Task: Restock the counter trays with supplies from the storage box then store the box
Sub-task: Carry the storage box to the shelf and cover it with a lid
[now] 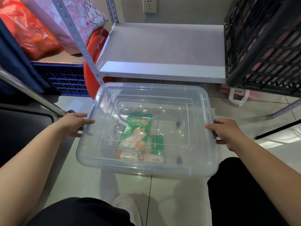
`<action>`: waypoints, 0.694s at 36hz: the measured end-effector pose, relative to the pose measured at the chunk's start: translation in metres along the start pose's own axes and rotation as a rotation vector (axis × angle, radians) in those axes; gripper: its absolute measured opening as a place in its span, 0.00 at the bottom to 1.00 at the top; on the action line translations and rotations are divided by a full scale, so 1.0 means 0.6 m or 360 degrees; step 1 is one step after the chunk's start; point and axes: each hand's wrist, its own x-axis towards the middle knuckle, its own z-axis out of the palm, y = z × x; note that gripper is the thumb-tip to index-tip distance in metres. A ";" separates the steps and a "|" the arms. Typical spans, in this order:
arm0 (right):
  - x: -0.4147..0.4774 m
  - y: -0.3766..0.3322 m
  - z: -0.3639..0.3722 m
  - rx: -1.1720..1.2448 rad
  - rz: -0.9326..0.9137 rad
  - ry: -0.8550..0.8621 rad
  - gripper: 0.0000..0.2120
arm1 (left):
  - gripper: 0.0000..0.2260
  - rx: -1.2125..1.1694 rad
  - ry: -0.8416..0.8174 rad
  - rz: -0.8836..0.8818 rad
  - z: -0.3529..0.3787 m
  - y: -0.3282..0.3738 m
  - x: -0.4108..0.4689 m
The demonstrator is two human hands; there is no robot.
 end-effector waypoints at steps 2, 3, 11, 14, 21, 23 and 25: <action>-0.006 0.012 -0.005 0.0013 0.0027 -0.0049 0.11 | 0.26 -0.0080 -0.0090 0.0013 0.002 -0.018 -0.010; -0.009 0.019 -0.008 0.0020 0.0039 -0.0073 0.10 | 0.24 -0.0124 -0.0125 0.0008 0.006 -0.027 -0.021; -0.017 0.048 -0.007 0.0044 -0.0027 -0.0096 0.06 | 0.19 -0.0612 -0.0296 -0.0044 0.041 -0.109 -0.093; -0.014 0.036 -0.007 0.0084 -0.0001 -0.0098 0.06 | 0.21 -0.0730 -0.0357 -0.0046 0.042 -0.108 -0.103; -0.041 -0.004 -0.046 0.0221 -0.0082 -0.0143 0.12 | 0.27 -0.0908 -0.0391 -0.0034 0.031 -0.096 -0.144; -0.062 -0.021 -0.066 0.0253 -0.0146 -0.0198 0.12 | 0.25 -0.0946 -0.0407 0.0001 0.023 -0.090 -0.165; -0.088 -0.040 -0.086 0.0290 -0.0229 -0.0243 0.12 | 0.25 -0.0988 -0.0411 0.0047 0.011 -0.079 -0.188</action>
